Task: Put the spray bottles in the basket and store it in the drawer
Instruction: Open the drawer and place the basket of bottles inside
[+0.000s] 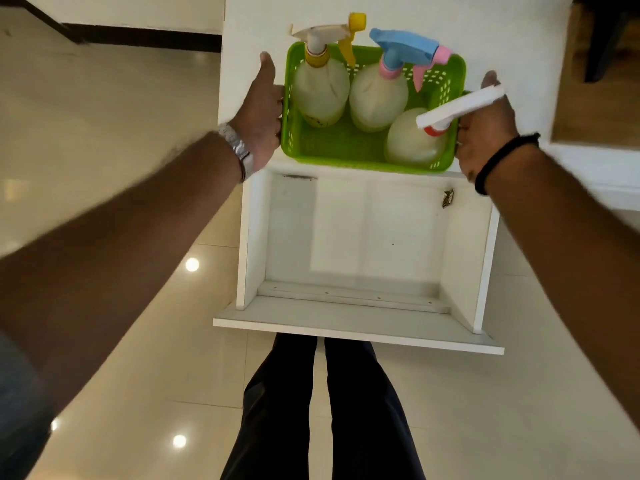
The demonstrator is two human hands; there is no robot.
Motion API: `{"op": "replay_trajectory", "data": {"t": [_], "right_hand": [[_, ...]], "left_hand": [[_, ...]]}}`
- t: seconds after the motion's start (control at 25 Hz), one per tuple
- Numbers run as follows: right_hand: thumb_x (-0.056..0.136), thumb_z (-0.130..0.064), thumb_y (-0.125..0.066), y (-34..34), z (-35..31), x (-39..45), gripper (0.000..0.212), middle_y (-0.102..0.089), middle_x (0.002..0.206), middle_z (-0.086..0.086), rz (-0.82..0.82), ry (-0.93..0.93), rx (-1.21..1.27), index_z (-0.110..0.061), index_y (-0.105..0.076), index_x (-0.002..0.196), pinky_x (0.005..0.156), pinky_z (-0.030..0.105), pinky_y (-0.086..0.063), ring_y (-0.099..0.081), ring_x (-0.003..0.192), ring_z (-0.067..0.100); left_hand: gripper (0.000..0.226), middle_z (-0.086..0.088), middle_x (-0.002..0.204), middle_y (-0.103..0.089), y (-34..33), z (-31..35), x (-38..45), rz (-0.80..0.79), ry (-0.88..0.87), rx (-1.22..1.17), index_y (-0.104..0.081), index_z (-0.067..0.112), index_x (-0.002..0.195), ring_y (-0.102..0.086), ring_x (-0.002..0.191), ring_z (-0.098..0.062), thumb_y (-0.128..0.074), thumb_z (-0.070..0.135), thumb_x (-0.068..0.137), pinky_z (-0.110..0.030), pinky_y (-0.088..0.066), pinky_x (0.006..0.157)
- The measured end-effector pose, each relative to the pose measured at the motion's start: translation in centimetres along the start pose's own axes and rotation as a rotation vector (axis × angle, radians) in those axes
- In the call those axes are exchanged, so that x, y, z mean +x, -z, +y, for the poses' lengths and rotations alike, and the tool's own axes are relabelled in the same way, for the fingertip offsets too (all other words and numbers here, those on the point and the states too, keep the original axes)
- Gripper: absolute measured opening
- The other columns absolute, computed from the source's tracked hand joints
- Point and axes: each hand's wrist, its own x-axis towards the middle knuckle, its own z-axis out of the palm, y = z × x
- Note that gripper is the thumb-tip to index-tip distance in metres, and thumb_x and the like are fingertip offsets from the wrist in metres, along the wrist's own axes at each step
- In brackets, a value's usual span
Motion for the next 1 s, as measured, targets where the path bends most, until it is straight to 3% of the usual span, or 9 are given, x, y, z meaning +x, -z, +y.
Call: {"op": "replay_trajectory", "data": {"t": [0.08, 0.16, 0.32, 0.44, 0.6, 0.76, 0.8, 0.92, 1.0], "right_hand": [[0.109, -0.043, -0.020, 1.0, 2.5, 0.0, 0.056, -0.076, 0.111, 0.008, -0.059, -0.032, 0.094, -0.008, -0.061, 0.124, 0.100, 0.038, -0.054, -0.070, 0.109, 0.023], [0.108, -0.048, -0.018, 2.3, 5.7, -1.4, 0.066, -0.061, 0.136, 0.021, -0.107, -0.098, 0.198, -0.001, -0.051, 0.139, 0.110, 0.048, -0.045, -0.060, 0.126, 0.035], [0.106, -0.052, -0.021, 4.4, 11.8, -4.7, 0.064, -0.065, 0.131, 0.014, -0.131, -0.155, 0.277, -0.008, -0.056, 0.136, 0.113, 0.050, -0.041, -0.063, 0.121, 0.030], [0.105, -0.054, -0.023, 5.6, 16.3, -5.4, 0.059, -0.070, 0.125, 0.008, -0.074, -0.217, 0.242, -0.015, -0.061, 0.128, 0.112, 0.047, -0.044, -0.067, 0.113, 0.024], [0.104, -0.058, -0.021, 5.8, 21.5, -2.9, 0.061, -0.076, 0.110, 0.003, -0.016, -0.344, 0.261, -0.017, -0.066, 0.115, 0.109, 0.043, -0.046, -0.070, 0.102, 0.021], [0.101, -0.065, -0.024, 5.8, 27.5, 1.1, 0.067, -0.078, 0.098, 0.003, 0.034, -0.471, 0.259, -0.014, -0.065, 0.113, 0.098, 0.038, -0.052, -0.071, 0.096, 0.022], [0.100, -0.066, -0.024, 5.8, 28.9, 1.9, 0.068, -0.078, 0.099, 0.004, 0.040, -0.491, 0.248, -0.014, -0.065, 0.115, 0.094, 0.038, -0.053, -0.071, 0.095, 0.022], [0.099, -0.067, -0.025, 5.9, 32.1, 3.3, 0.070, -0.078, 0.102, 0.005, 0.049, -0.518, 0.248, -0.013, -0.064, 0.119, 0.092, 0.039, -0.054, -0.073, 0.095, 0.024], [0.099, -0.067, -0.025, 6.2, 33.3, 3.8, 0.070, -0.078, 0.104, 0.006, 0.053, -0.527, 0.258, -0.013, -0.064, 0.120, 0.088, 0.039, -0.055, -0.072, 0.096, 0.025]], "left_hand": [[0.075, 0.004, 0.108, -0.081, 0.9, -2.5, -2.2, -0.047, 0.025, -0.069, -0.067, 0.022, 0.110, -0.076, 0.105, -0.014, -0.010, 0.069, 0.101, -0.031, -0.063, 0.087], [0.073, 0.006, 0.108, -0.081, 2.0, -5.4, -4.4, -0.056, 0.034, -0.123, -0.068, 0.023, 0.111, -0.077, 0.104, -0.010, -0.010, 0.067, 0.102, -0.027, -0.063, 0.081], [0.066, 0.002, 0.139, -0.068, 4.3, -12.5, -7.3, -0.027, 0.060, -0.193, -0.062, 0.030, 0.129, -0.063, 0.131, -0.016, -0.014, 0.067, 0.102, -0.036, -0.051, 0.107], [0.066, 0.000, 0.143, -0.065, 5.0, -17.3, -7.8, -0.001, 0.135, -0.209, -0.060, 0.030, 0.135, -0.061, 0.132, -0.017, -0.015, 0.065, 0.103, -0.037, -0.048, 0.108], [0.072, -0.006, 0.151, -0.056, 4.9, -21.4, -5.3, 0.076, 0.318, -0.192, -0.047, 0.016, 0.151, -0.062, 0.120, -0.017, -0.017, 0.061, 0.105, -0.028, -0.054, 0.085], [0.071, -0.011, 0.135, -0.066, 4.8, -24.3, -1.5, 0.140, 0.414, -0.165, -0.050, 0.012, 0.150, -0.066, 0.105, -0.020, -0.023, 0.060, 0.105, -0.026, -0.057, 0.067], [0.069, -0.010, 0.130, -0.067, 5.0, -25.2, -0.6, 0.167, 0.421, -0.171, -0.052, 0.012, 0.149, -0.067, 0.105, -0.021, -0.024, 0.059, 0.106, -0.027, -0.060, 0.070], [0.063, -0.011, 0.143, -0.062, 5.5, -28.0, 1.5, 0.237, 0.432, -0.162, -0.055, 0.014, 0.147, -0.061, 0.131, -0.029, -0.031, 0.055, 0.106, -0.043, -0.052, 0.109], [0.064, -0.010, 0.145, -0.061, 5.5, -29.2, 1.7, 0.236, 0.451, -0.145, -0.054, 0.017, 0.148, -0.058, 0.135, -0.028, -0.030, 0.057, 0.105, -0.047, -0.045, 0.116]]}}
